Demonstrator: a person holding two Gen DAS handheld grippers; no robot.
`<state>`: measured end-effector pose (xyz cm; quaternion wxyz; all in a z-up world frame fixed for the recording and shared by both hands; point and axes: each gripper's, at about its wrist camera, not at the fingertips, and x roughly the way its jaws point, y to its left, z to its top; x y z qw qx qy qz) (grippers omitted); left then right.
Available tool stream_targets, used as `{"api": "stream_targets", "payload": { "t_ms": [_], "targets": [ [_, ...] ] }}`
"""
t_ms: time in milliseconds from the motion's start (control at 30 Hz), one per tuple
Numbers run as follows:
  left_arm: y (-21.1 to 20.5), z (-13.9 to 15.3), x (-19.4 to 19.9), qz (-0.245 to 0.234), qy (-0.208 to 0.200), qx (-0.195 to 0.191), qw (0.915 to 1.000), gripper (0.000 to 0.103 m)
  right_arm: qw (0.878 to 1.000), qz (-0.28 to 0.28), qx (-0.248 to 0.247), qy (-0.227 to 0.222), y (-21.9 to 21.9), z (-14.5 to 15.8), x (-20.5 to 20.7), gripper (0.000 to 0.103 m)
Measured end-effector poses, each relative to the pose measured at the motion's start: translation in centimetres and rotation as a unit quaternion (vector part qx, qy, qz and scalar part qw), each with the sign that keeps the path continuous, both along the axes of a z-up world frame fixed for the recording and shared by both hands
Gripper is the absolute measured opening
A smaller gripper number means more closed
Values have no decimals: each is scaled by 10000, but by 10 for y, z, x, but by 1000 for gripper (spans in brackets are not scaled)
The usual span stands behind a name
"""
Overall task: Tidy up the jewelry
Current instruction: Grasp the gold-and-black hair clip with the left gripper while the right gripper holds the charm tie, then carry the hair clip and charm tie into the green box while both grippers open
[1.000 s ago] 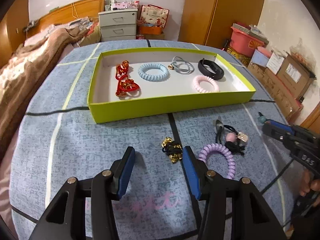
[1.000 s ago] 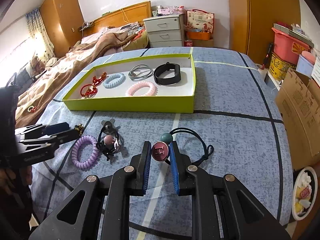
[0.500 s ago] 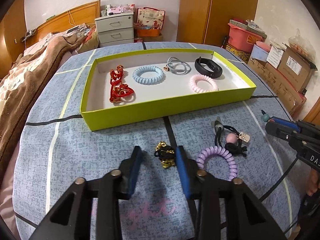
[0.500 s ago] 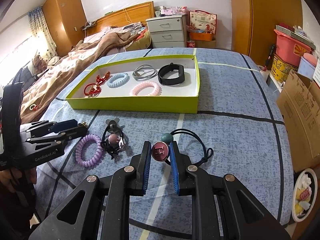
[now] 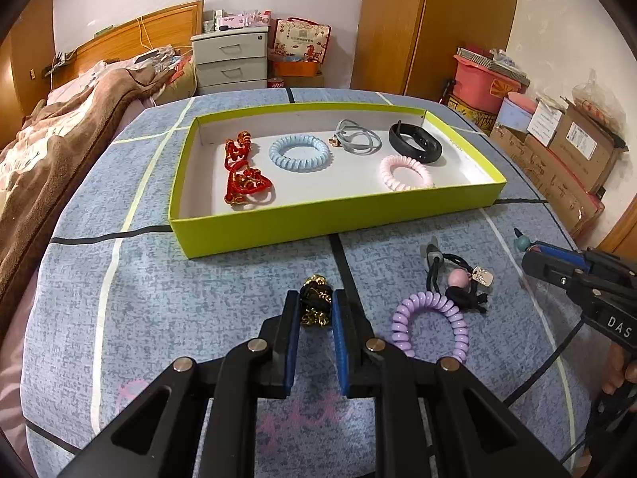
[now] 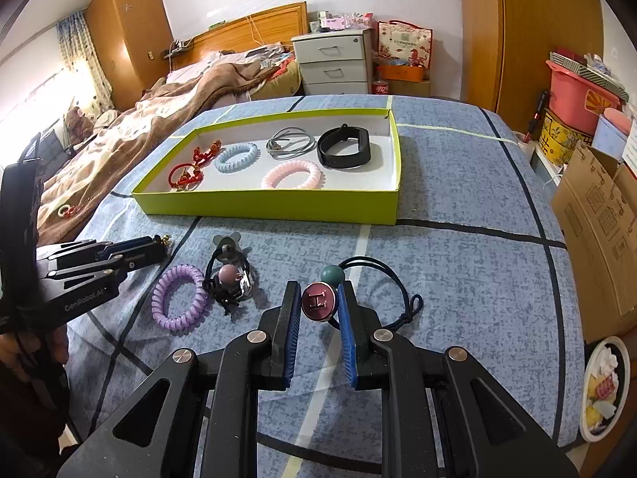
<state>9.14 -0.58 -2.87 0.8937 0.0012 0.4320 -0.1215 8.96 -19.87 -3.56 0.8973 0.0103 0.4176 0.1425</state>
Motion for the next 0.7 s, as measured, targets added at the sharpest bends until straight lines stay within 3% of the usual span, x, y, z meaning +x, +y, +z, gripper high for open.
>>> {"api": "stream_targets", "payload": {
  "t_ms": [200,700],
  "targets": [
    [8,8,-4,25,-41,-326,9995,17,9999,-20,74,-71,-2,4,-2,20],
    [15,41,11,28,-372,-506,9980,17,9990,65,86,-422,7,35,21,20]
  ]
}}
